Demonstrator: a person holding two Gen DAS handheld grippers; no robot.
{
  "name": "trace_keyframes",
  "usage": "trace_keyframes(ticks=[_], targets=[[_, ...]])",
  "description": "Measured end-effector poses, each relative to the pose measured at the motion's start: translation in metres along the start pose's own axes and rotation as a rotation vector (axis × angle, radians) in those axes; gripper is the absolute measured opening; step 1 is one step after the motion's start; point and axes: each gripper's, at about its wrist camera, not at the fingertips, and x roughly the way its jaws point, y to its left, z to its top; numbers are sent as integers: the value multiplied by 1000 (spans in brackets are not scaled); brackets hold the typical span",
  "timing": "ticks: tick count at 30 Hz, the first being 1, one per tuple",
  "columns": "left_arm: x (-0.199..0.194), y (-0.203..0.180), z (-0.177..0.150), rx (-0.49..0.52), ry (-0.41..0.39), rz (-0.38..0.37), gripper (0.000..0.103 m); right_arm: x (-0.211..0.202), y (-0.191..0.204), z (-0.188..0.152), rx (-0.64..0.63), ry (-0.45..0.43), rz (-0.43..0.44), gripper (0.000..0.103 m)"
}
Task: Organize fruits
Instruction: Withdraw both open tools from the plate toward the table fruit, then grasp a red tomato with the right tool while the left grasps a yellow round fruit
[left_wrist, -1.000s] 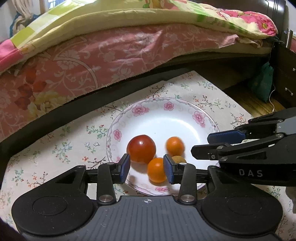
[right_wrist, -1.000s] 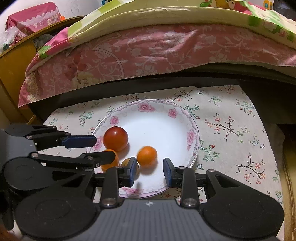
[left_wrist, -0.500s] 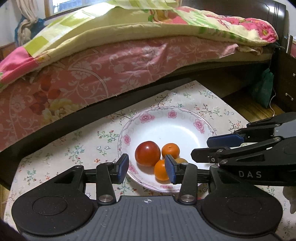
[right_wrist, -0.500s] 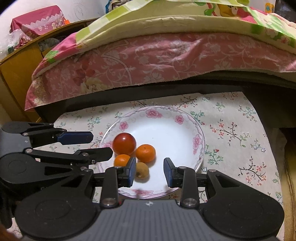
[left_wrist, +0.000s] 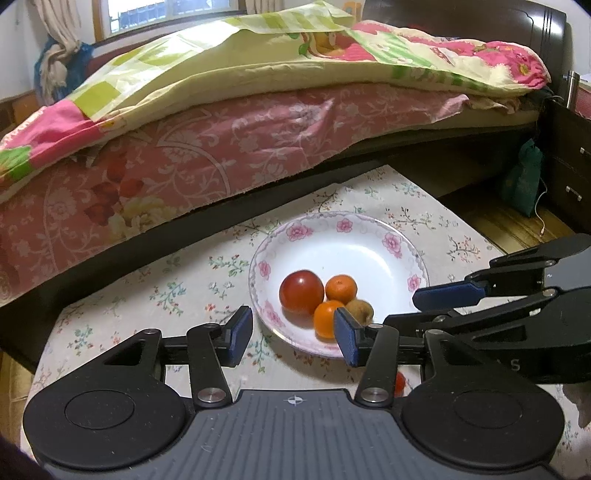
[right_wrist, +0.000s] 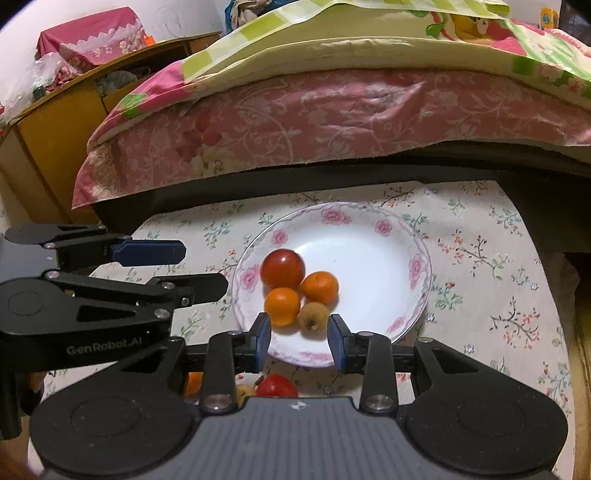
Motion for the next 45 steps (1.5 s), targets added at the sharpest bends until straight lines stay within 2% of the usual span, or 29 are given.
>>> trace_keyframes(ticks=[11, 18, 24, 28, 36, 45], targets=[[-27, 12, -39, -13, 55, 11, 61, -15, 22, -22, -22, 8, 11, 38], [-42, 25, -74, -24, 111, 22, 65, -17, 42, -48, -34, 54, 42, 38], [-37, 41, -97, -27, 164, 36, 65, -6, 63, -65, -73, 100, 76, 38], [-36, 47, -101, 19, 182, 48, 65, 2, 80, -70, -109, 115, 122, 38], [-48, 68, -102, -32, 164, 59, 66, 18, 111, -73, -196, 112, 208, 38], [-51, 75, -105, -41, 169, 69, 68, 42, 126, -73, -224, 124, 201, 38]])
